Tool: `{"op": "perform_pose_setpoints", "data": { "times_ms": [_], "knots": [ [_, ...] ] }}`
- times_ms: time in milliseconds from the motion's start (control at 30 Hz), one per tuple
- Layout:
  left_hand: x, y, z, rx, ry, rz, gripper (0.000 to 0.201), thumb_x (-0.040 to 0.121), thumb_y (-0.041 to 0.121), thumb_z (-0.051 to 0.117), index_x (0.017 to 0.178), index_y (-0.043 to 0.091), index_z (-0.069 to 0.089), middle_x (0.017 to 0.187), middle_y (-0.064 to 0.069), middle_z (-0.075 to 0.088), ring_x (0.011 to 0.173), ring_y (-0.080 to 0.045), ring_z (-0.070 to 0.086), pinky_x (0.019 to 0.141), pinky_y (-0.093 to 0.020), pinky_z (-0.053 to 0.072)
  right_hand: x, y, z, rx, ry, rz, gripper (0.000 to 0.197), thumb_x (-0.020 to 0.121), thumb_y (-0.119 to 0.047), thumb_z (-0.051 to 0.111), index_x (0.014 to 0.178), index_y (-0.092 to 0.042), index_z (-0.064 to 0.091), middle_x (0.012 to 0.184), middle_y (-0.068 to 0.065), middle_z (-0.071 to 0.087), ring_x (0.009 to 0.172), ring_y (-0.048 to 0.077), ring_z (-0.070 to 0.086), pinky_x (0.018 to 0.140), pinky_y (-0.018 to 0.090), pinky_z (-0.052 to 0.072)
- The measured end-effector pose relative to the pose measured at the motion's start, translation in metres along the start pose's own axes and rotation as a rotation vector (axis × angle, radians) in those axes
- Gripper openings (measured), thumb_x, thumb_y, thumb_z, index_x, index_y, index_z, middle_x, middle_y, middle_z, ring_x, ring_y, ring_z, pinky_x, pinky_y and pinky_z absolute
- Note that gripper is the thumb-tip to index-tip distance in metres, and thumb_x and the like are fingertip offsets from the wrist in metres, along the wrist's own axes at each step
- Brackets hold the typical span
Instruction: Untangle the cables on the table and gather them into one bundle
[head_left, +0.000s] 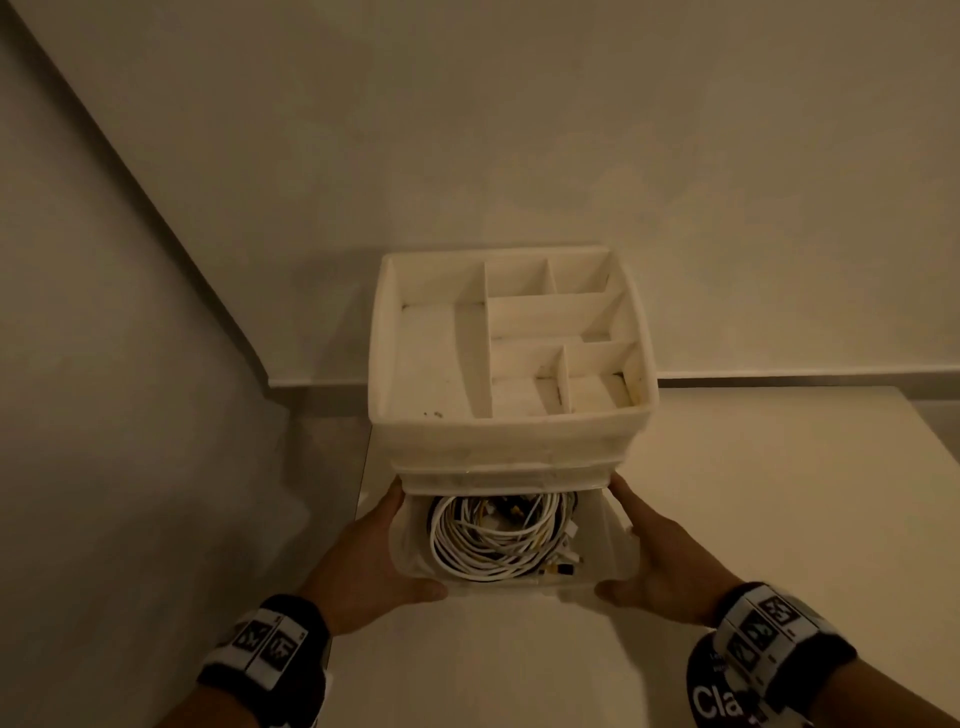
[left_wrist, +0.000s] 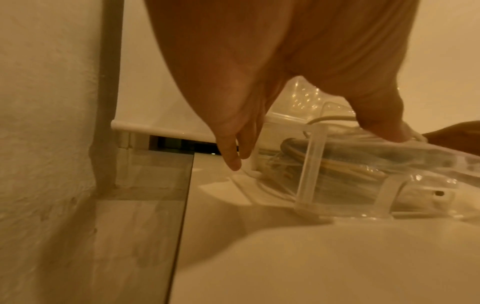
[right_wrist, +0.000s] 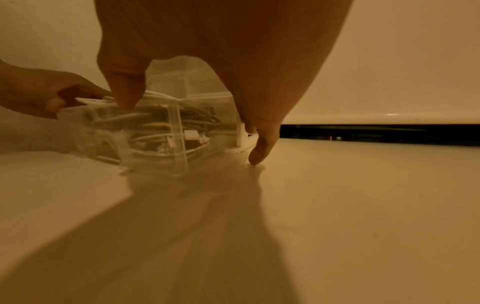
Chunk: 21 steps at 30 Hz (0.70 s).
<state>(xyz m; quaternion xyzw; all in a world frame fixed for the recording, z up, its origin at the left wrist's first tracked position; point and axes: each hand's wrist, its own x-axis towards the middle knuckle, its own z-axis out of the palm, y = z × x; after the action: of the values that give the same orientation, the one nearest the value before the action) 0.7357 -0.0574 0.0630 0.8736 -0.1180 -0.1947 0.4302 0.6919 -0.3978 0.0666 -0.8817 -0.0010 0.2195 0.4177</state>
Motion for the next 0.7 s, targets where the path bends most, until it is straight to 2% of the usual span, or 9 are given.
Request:
{"op": "perform_pose_setpoints", "data": {
  "times_ms": [67,133,267,300,367,400,467,600,700],
  "knots": [
    [-0.001,-0.004,0.001,0.000,0.027,-0.004,0.121,0.049,0.065,0.085,0.145,0.059,0.012,0.136,0.034,0.045,0.122,0.011,0.045,0.101,-0.021,0.042,0.001,0.001,0.003,0.008,0.023,0.007,0.122,0.064,-0.040,0.081,0.140,-0.062,-0.012,0.129,-0.024,0.052,0.104,-0.005,0.057,0.081,0.007,0.042],
    [0.001,-0.010,0.004,-0.017,0.053,-0.014,0.114,0.050,0.073,0.079,0.145,0.055,0.020,0.136,0.025,0.051,0.121,0.002,0.051,0.101,-0.028,0.045,0.003,0.004,0.006,0.022,0.063,0.001,0.116,0.067,-0.039,0.080,0.141,-0.061,-0.007,0.128,-0.027,0.049,0.103,-0.008,0.056,0.084,0.006,0.040],
    [0.005,-0.017,0.008,-0.083,0.102,-0.022,0.104,0.052,0.061,0.082,0.140,0.060,0.027,0.129,0.033,0.054,0.116,0.005,0.053,0.098,-0.024,0.045,0.006,0.008,0.006,0.039,0.107,-0.035,0.100,0.075,-0.035,0.077,0.135,-0.065,0.003,0.123,-0.037,0.044,0.102,-0.022,0.052,0.089,0.008,0.041],
    [0.006,-0.018,0.009,-0.105,0.101,-0.022,0.106,0.052,0.055,0.086,0.138,0.062,0.026,0.127,0.040,0.051,0.116,0.010,0.051,0.098,-0.022,0.044,0.006,0.009,0.004,0.043,0.099,-0.032,0.100,0.075,-0.034,0.078,0.134,-0.066,0.004,0.124,-0.038,0.043,0.104,-0.020,0.052,0.090,0.010,0.042],
    [0.004,-0.019,0.013,-0.117,0.081,-0.017,0.116,0.051,0.038,0.094,0.136,0.062,0.020,0.123,0.054,0.041,0.113,0.023,0.044,0.093,-0.010,0.041,0.007,0.009,0.001,0.047,0.080,-0.030,0.105,0.071,-0.034,0.082,0.134,-0.066,0.005,0.128,-0.041,0.037,0.111,-0.011,0.052,0.092,0.012,0.040],
    [0.004,-0.020,0.016,-0.110,0.075,-0.017,0.120,0.051,0.031,0.095,0.138,0.061,0.017,0.123,0.056,0.039,0.112,0.025,0.043,0.089,-0.005,0.040,0.009,0.009,0.001,0.043,0.082,-0.028,0.108,0.068,-0.033,0.084,0.135,-0.065,0.004,0.129,-0.044,0.033,0.114,-0.008,0.050,0.093,0.014,0.038],
    [0.007,-0.024,0.024,-0.100,0.118,-0.018,0.118,0.055,0.024,0.094,0.139,0.060,0.021,0.125,0.050,0.044,0.115,0.022,0.045,0.089,-0.004,0.039,0.012,0.007,0.003,0.025,0.109,-0.023,0.112,0.067,-0.031,0.086,0.136,-0.060,0.003,0.128,-0.046,0.026,0.118,-0.004,0.044,0.094,0.016,0.037],
    [0.018,-0.036,0.035,-0.169,0.297,-0.088,0.098,0.058,0.021,0.092,0.133,0.056,0.041,0.131,0.030,0.055,0.124,-0.001,0.051,0.103,-0.029,0.043,0.019,0.005,0.009,0.015,0.205,0.003,0.107,0.069,-0.029,0.086,0.143,-0.051,0.012,0.139,-0.025,0.036,0.120,0.008,0.048,0.099,0.021,0.041],
    [0.026,-0.040,0.040,-0.230,0.385,-0.153,0.087,0.057,0.021,0.093,0.133,0.036,0.053,0.129,0.012,0.063,0.119,-0.010,0.058,0.101,-0.042,0.049,0.023,0.006,0.013,0.008,0.294,0.040,0.099,0.069,-0.031,0.086,0.148,-0.040,0.027,0.144,-0.013,0.046,0.121,0.021,0.055,0.101,0.033,0.047]
  ]
}}
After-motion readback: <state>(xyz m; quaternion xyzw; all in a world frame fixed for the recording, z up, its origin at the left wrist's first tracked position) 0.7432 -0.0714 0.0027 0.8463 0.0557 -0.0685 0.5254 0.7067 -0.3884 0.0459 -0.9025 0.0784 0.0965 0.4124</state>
